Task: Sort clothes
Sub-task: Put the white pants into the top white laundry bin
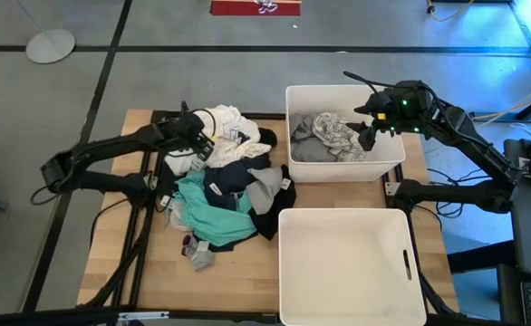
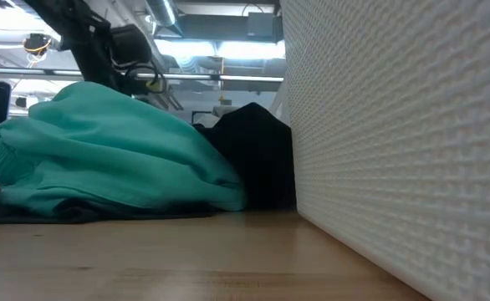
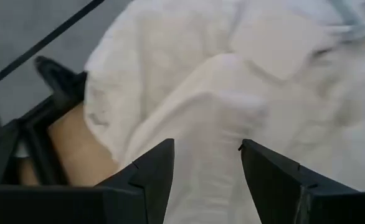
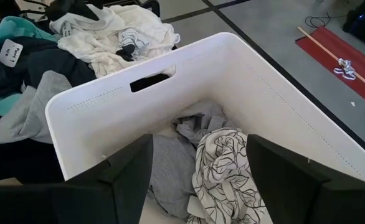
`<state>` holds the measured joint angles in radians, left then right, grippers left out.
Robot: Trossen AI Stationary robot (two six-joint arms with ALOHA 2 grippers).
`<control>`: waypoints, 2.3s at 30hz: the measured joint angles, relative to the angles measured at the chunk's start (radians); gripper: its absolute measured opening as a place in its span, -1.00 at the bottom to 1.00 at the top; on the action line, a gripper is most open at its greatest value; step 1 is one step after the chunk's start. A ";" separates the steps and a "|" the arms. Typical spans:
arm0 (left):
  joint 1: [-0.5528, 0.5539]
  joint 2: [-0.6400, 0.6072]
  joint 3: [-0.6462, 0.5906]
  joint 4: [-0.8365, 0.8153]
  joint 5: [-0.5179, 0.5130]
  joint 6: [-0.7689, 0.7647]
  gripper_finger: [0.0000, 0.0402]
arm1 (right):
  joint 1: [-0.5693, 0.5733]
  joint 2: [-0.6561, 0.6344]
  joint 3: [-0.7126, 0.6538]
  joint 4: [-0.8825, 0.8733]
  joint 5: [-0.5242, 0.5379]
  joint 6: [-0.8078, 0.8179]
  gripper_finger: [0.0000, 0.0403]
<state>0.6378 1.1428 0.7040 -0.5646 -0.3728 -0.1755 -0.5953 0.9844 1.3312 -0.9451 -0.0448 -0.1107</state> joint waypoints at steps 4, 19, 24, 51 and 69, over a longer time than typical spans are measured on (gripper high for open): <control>0.025 0.029 0.000 0.001 0.043 0.014 -0.11 | 0.000 0.000 0.000 0.000 0.000 -0.001 0.29; 0.036 0.043 -0.004 0.009 0.147 0.084 -0.13 | 0.000 0.000 0.000 -0.007 0.000 -0.002 0.29; 0.039 0.043 -0.026 0.029 0.144 0.102 -0.36 | 0.000 0.000 0.000 -0.008 0.000 -0.002 0.29; -0.063 -0.182 0.243 0.105 0.271 0.245 -0.96 | 0.000 0.019 -0.198 0.456 -0.165 -0.001 0.29; -0.267 -0.140 0.245 0.462 0.558 0.236 -0.98 | 0.099 0.110 -0.214 0.835 -0.312 0.079 0.29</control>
<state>0.3707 1.0025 0.9493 -0.1029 0.1848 0.0604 -0.4965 1.0947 1.1172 -0.1102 -0.3568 -0.0318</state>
